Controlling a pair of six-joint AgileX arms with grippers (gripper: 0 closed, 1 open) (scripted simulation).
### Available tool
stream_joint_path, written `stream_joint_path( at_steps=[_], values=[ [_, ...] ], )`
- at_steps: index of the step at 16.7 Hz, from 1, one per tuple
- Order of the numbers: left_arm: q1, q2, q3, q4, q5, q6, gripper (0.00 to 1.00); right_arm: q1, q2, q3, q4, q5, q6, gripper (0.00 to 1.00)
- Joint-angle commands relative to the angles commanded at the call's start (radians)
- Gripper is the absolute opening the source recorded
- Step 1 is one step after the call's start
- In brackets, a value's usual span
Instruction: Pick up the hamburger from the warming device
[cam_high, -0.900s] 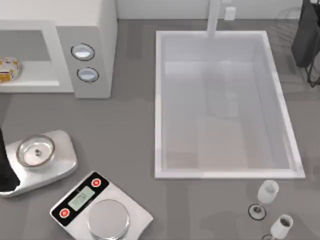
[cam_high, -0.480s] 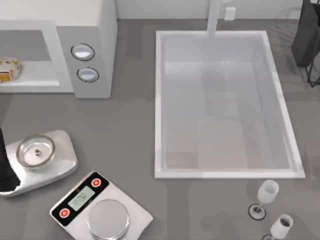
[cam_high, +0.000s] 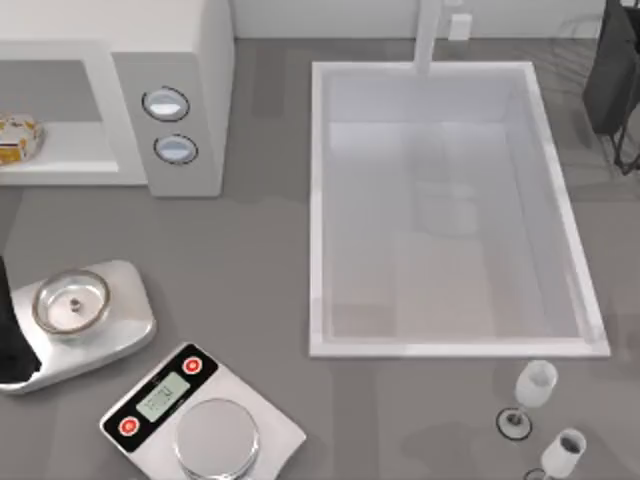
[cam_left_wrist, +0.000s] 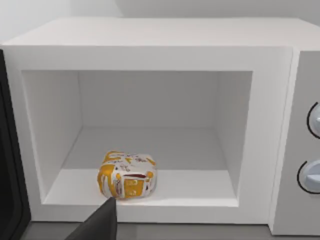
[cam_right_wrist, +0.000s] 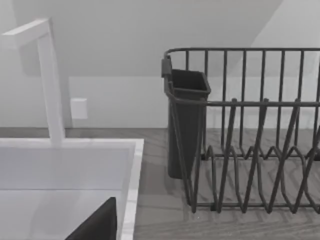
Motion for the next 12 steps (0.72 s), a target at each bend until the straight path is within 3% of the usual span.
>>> stream_joint_path(
  at_steps=[12],
  values=[
    [0.002, 0.058, 0.023, 0.028, 0.005, 0.002, 1.0, 0.0, 0.0, 0.0, 0.0, 0.0, 0.0, 1.0]
  ],
)
